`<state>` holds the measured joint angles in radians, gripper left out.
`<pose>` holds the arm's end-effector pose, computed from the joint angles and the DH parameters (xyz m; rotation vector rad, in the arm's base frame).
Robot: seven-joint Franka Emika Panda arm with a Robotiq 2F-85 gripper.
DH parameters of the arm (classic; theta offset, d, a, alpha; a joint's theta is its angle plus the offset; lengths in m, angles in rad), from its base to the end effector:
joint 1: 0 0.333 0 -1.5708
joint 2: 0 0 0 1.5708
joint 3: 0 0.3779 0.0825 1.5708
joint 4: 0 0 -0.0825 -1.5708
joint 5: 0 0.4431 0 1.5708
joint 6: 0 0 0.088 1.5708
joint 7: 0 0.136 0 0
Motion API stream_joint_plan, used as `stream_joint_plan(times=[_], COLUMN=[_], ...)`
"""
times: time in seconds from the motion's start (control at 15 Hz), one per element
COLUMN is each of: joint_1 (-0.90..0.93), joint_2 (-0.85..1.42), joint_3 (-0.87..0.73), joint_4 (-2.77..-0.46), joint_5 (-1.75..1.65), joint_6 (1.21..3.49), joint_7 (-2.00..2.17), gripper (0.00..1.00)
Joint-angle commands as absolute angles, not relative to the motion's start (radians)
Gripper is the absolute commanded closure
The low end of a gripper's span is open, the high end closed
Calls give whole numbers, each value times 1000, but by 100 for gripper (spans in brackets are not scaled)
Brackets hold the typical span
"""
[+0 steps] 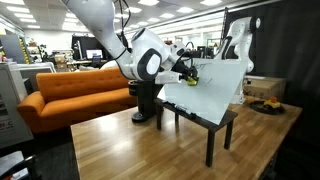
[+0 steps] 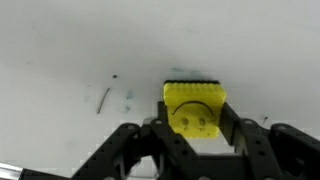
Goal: Use the eraser to clean the whiteboard
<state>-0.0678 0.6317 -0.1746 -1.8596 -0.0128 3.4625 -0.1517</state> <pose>0.7682 -0.1662 0.2882 2.5628 0.0148 1.3165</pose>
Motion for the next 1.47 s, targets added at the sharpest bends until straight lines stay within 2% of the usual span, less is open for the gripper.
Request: stream_joint_plan(times=[0.0, 1.4], joint_1=[-74, -77], joint_2=[622, 641], joint_3=[-166, -147], joint_4=[-1852, -1723], joint_5=[-41, -109], joint_6=[3462, 3457], joint_7=[-147, -158], gripper=[73, 73])
